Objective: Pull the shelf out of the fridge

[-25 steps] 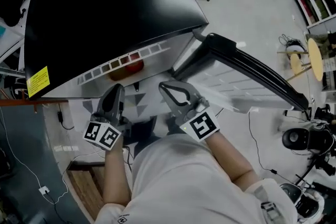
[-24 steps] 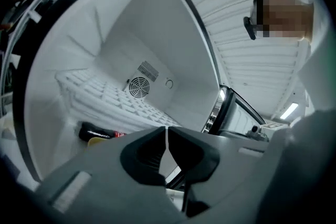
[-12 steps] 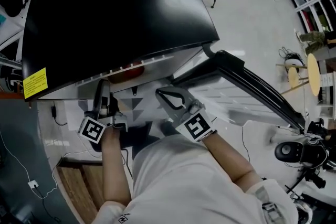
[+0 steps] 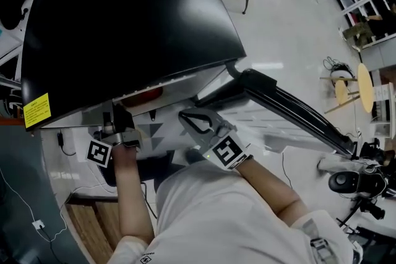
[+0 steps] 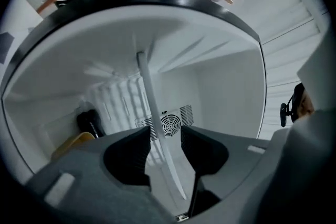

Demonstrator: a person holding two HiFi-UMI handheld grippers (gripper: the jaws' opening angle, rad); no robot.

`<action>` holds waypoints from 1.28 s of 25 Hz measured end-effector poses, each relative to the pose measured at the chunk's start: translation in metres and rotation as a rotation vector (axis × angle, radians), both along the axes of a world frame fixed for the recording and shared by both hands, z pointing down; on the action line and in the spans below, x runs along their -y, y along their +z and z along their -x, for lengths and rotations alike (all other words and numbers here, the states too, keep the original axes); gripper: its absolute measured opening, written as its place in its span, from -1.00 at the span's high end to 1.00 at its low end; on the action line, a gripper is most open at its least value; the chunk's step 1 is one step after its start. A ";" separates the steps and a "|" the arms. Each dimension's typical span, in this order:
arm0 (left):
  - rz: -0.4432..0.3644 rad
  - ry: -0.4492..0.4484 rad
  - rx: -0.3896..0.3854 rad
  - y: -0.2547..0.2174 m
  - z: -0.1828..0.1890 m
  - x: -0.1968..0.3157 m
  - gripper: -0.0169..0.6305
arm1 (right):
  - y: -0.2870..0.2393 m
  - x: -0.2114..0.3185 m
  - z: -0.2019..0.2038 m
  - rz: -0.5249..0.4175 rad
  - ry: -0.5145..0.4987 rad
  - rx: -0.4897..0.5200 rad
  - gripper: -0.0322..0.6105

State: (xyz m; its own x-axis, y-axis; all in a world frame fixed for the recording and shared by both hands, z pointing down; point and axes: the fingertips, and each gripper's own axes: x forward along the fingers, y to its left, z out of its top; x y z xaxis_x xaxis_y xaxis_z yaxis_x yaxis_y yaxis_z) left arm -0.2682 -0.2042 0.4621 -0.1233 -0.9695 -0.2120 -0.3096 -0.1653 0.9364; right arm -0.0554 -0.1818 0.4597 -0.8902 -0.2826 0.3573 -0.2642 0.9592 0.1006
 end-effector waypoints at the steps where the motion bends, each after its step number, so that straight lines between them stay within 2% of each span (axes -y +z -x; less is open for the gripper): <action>1: 0.003 -0.006 -0.007 0.000 0.000 0.003 0.44 | 0.000 0.000 -0.001 0.000 -0.002 -0.002 0.89; 4: 0.007 -0.031 -0.044 0.000 0.003 0.009 0.46 | 0.000 0.000 -0.003 -0.001 -0.007 0.011 0.89; 8: 0.000 -0.060 -0.095 0.001 0.005 0.016 0.68 | -0.005 0.002 -0.008 -0.009 0.001 0.016 0.89; 14: -0.003 -0.085 -0.185 0.007 0.006 0.025 0.81 | -0.008 0.006 -0.020 -0.008 0.031 0.019 0.89; 21: 0.018 -0.080 -0.197 0.008 0.006 0.026 0.82 | -0.010 0.009 -0.027 0.002 0.114 0.039 0.89; 26: 0.039 -0.080 -0.232 0.009 0.006 0.024 0.83 | -0.006 0.006 -0.032 0.036 0.175 0.057 0.89; 32: 0.069 -0.089 -0.257 0.012 0.005 0.023 0.84 | -0.005 -0.004 -0.034 -0.003 0.195 0.031 0.89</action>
State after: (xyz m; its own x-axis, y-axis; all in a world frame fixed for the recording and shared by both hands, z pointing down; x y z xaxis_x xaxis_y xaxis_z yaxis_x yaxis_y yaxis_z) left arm -0.2736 -0.2273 0.4743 -0.2500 -0.9635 -0.0962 -0.0709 -0.0809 0.9942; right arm -0.0216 -0.1775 0.4544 -0.8291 -0.4513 0.3301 -0.4476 0.8895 0.0921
